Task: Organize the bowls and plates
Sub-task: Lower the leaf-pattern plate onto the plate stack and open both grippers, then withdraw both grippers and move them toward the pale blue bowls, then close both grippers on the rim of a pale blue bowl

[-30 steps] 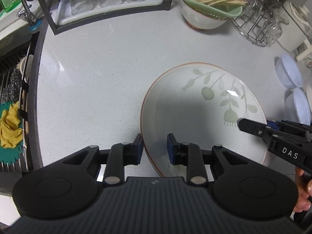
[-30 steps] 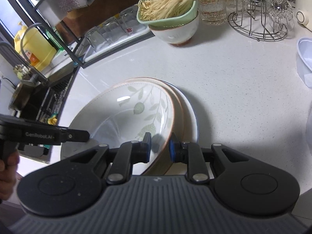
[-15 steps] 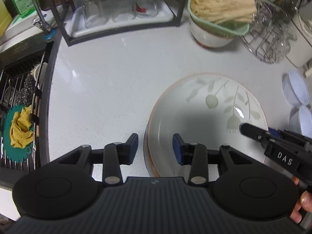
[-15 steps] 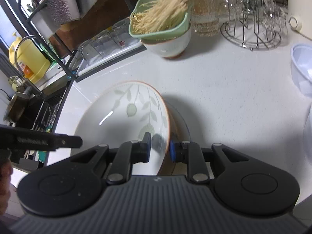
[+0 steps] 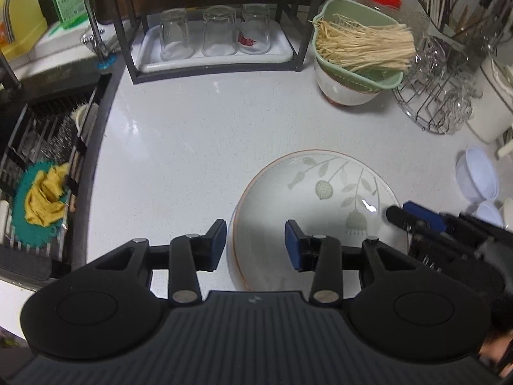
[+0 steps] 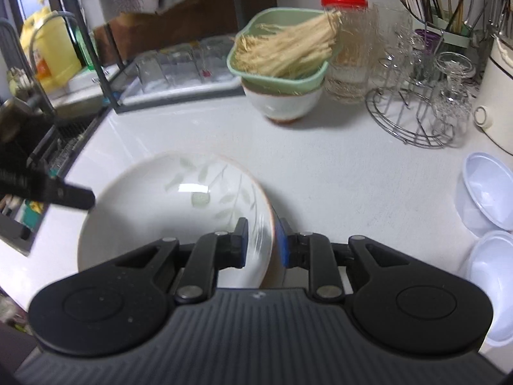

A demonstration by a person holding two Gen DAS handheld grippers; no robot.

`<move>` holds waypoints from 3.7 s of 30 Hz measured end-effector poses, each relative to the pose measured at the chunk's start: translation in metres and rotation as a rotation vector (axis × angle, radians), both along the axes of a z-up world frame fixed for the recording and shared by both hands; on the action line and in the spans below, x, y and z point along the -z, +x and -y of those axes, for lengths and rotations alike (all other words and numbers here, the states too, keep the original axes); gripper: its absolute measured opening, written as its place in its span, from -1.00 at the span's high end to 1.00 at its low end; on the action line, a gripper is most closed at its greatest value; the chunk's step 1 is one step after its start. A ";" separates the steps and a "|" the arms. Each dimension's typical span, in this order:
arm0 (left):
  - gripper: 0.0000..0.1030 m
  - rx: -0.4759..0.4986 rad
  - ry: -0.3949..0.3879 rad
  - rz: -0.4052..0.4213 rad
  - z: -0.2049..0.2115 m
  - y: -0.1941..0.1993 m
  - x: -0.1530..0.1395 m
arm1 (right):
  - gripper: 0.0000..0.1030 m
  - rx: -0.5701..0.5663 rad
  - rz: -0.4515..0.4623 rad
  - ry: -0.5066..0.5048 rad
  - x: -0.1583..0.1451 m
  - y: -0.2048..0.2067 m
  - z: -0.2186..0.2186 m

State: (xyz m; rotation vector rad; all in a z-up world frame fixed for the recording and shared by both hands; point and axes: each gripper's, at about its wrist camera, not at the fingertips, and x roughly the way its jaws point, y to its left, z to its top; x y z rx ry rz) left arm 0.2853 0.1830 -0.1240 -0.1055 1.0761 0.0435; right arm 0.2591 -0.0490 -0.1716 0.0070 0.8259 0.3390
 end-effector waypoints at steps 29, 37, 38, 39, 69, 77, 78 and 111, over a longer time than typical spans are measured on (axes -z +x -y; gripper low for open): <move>0.07 -0.027 -0.121 0.194 0.060 -0.094 -0.089 | 0.55 0.008 0.195 0.127 -0.117 -0.084 0.091; 0.01 0.040 -0.115 0.202 0.081 -0.085 -0.086 | 0.55 0.085 0.216 0.120 -0.111 -0.101 0.112; 0.00 0.051 -0.115 0.201 0.084 -0.083 -0.085 | 0.55 0.094 0.217 0.118 -0.109 -0.103 0.115; 0.00 0.063 -0.115 0.200 0.089 -0.080 -0.083 | 0.55 0.102 0.218 0.118 -0.107 -0.104 0.117; -0.31 0.316 -0.141 0.053 0.238 0.040 -0.006 | -0.13 0.502 0.135 0.134 -0.029 -0.075 0.240; -0.30 0.339 -0.148 0.002 0.256 0.050 0.015 | -0.13 0.523 0.091 0.150 -0.012 -0.077 0.251; -0.30 0.339 -0.150 -0.003 0.257 0.051 0.017 | -0.13 0.523 0.087 0.157 -0.010 -0.076 0.252; 0.14 0.434 -0.236 -0.160 0.310 0.062 0.072 | 0.62 0.504 -0.087 0.259 0.041 -0.065 0.265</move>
